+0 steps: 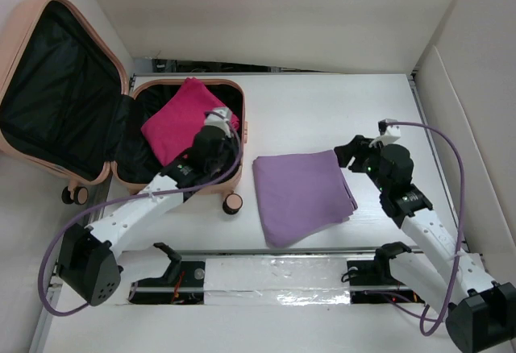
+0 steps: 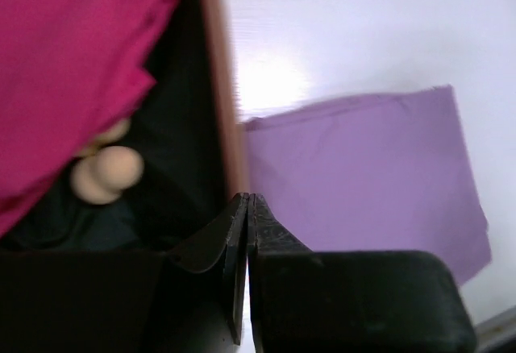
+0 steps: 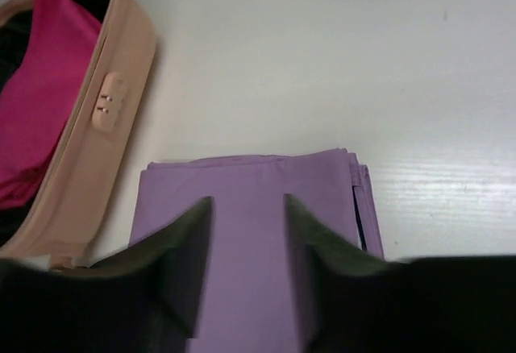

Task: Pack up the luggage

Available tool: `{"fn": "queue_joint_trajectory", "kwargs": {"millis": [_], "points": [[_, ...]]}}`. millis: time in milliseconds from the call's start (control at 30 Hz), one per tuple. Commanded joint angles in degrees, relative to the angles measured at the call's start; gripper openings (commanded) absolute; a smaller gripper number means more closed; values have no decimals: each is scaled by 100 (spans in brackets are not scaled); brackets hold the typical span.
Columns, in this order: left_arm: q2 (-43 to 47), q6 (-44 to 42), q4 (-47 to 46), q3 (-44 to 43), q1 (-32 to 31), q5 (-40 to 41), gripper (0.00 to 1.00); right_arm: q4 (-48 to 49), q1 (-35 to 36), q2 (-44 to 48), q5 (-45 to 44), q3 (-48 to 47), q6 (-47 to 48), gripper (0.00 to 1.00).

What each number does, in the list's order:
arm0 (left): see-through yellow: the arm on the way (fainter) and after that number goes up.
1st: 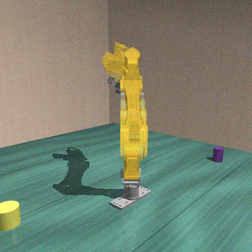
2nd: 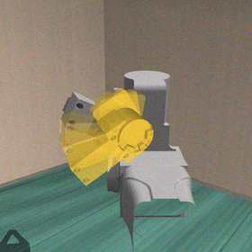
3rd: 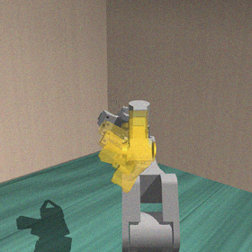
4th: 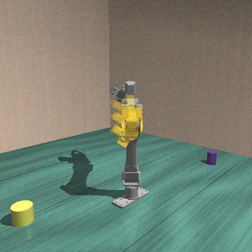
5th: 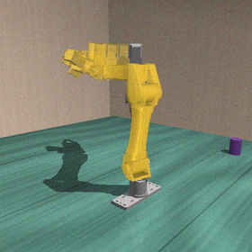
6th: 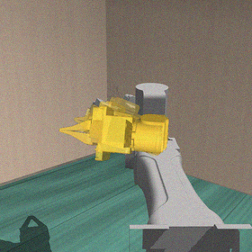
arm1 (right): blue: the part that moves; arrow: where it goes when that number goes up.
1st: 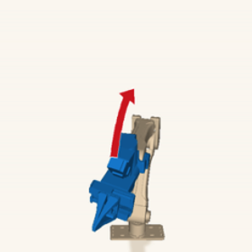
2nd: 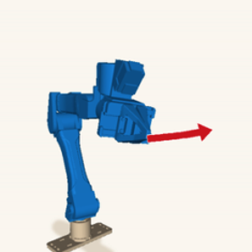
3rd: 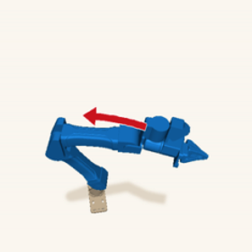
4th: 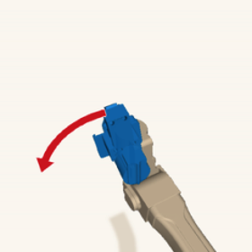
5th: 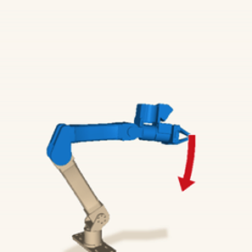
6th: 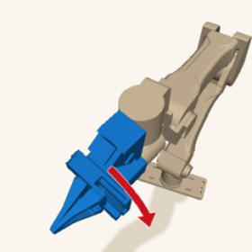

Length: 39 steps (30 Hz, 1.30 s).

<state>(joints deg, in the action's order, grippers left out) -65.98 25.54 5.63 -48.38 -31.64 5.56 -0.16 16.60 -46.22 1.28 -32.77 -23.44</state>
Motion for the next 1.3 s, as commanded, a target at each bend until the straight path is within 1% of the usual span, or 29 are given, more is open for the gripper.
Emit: {"fn": "queue_joint_trajectory", "kwargs": {"millis": [0, 33, 67, 100, 133, 167, 200, 267, 300, 367, 467, 567, 600, 667, 833, 867, 900, 1000, 1100, 1267], "points": [[-37, 197, -563, -241, -964, -57, 0, 245, 45, -115, -751, 253, -98, 68], [-230, 188, -397, -320, -1306, 432, 1, 271, 45, -307, -778, 298, -151, 75], [-319, 180, -300, -478, -2023, 794, 6, 350, -16, -431, -735, 359, -195, 80], [-528, 197, -212, -575, -2318, 1093, 20, 376, -86, -563, -673, 359, -300, 86], [-626, 249, -107, -689, -2529, 1505, 29, 377, -156, -703, -577, 359, -380, 86], [-723, 337, 86, -864, -2688, 1614, 37, 438, -349, -992, -341, 386, -459, 87], [-776, 407, 114, -883, -2812, 1632, 49, 525, -455, -1125, -200, 421, -581, 87], [-751, 566, -17, -701, -2813, 1510, 57, 841, -622, -1511, 177, 517, -618, 87], [-637, 618, -53, -612, -2813, 1492, 61, 851, -675, -1635, 241, 518, -626, 87], [-531, 794, -184, -297, -2813, 1430, 63, 904, -676, -1968, 276, 483, -600, 87], [-469, 970, -98, -76, -2813, 1404, 64, 1140, -728, -2285, 390, 456, -749, 84], [-434, 1102, -79, 161, -2813, 1430, 64, 1299, -728, -2777, 522, 369, -829, 79], [-425, 1120, -71, 214, -2813, 1439, 64, 1273, -728, -2874, 592, 325, -829, 74], [-425, 1164, 43, 302, -2813, 1456, 64, 1369, -781, -3007, 645, 263, -890, 69], [-381, 1181, -26, 548, -2813, 1413, 65, 1844, -1308, -3481, 1453, 289, -1171, 40], [-398, 1181, -44, 575, -2813, 1378, 65, 2001, -1448, -3673, 1724, 272, -1198, 31], [-451, 1164, -53, 575, -2813, 1351, 65, 2081, -1501, -3762, 1840, 263, -1250, 18], [-600, 1102, -114, 593, -2813, 1333, 65, 2292, -1729, -3983, 2025, 149, -1347, 4], [-784, 1094, -316, 602, -2813, 1325, 65, 2346, -1914, -3966, 1807, -52, -1417, 1], [-1268, 1093, -527, 330, -2813, 1369, 66, 2091, -2090, -4053, 1367, -545, -1286, 0]]}}
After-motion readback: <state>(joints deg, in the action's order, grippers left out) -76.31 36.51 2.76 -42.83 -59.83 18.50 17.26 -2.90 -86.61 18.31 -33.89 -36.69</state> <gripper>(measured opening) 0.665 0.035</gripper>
